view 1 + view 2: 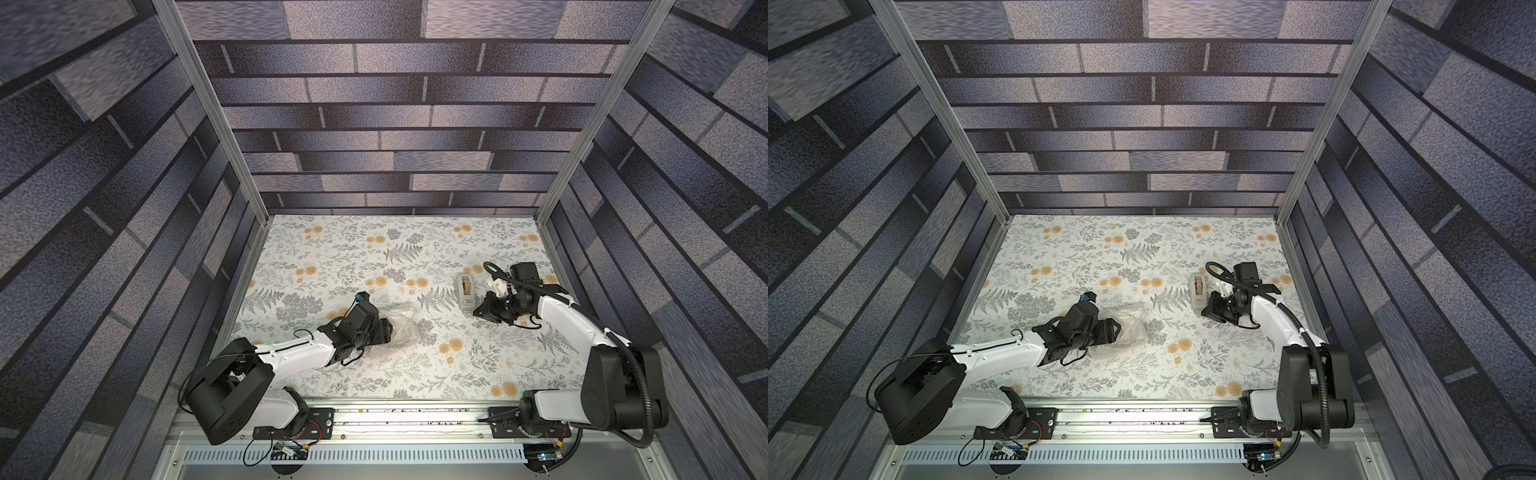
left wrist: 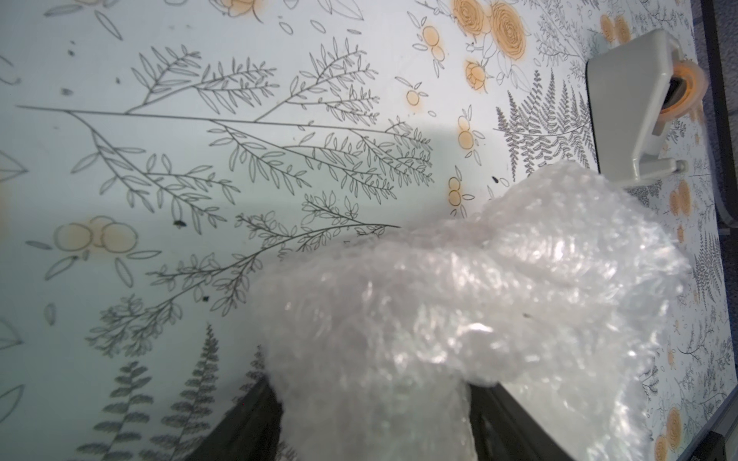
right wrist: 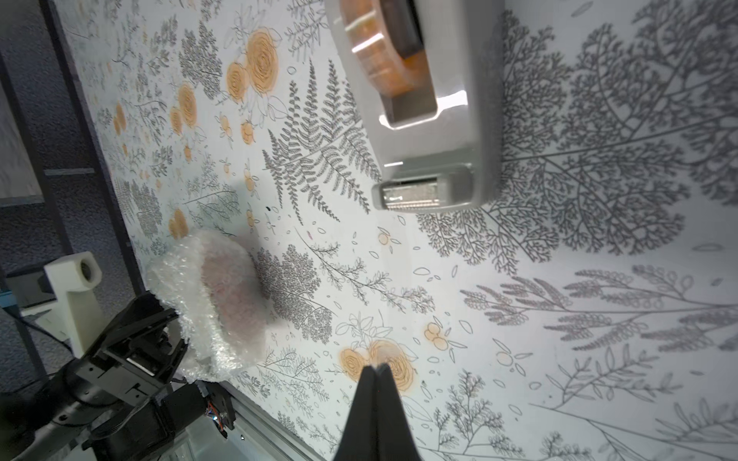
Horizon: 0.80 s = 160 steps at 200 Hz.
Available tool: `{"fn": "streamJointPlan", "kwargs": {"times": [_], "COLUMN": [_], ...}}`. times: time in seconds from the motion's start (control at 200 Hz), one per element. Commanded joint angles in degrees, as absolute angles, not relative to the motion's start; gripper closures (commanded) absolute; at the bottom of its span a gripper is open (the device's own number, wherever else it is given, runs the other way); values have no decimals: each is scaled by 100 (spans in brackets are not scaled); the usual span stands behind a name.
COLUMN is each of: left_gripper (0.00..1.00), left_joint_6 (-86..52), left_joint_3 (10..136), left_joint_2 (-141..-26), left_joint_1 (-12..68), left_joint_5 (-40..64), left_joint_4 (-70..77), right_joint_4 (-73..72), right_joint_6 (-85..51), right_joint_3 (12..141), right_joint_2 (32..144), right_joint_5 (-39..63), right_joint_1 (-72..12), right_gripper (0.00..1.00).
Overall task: Wrap bowls in bubble wrap
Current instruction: Tear off the tape using the Tape Cutter.
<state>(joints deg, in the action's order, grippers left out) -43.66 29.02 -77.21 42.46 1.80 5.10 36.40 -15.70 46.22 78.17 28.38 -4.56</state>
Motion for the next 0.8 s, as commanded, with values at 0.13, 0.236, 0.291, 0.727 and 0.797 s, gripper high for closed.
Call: {"fn": "streamJointPlan", "kwargs": {"times": [0.13,0.236,0.291,0.727,0.797], "left_gripper": [27,27,27,27,27], "left_joint_6": [-4187,-4190,-4188,-4174,-4181], "left_joint_3": [3096,3040,3018,3007,2976], "left_joint_2": [-7790,-7700,-7674,-7805,-7813], "left_joint_1": [4306,4305,4306,4306,4306], "left_joint_5": [273,219,203,263,255], "left_joint_4": [324,284,284,400,432], "right_joint_4": [4081,4063,4068,4239,4267], "right_joint_6": [-1318,-1326,-1320,-1329,-1335], "right_joint_3": [4720,4720,4737,4825,4832], "right_joint_2": [8471,8708,8752,8691,8715], "right_joint_5": [1810,1573,1360,368,202], "right_joint_1": [-729,-805,-848,-930,-973], "right_gripper": [100,100,100,100,100]}}
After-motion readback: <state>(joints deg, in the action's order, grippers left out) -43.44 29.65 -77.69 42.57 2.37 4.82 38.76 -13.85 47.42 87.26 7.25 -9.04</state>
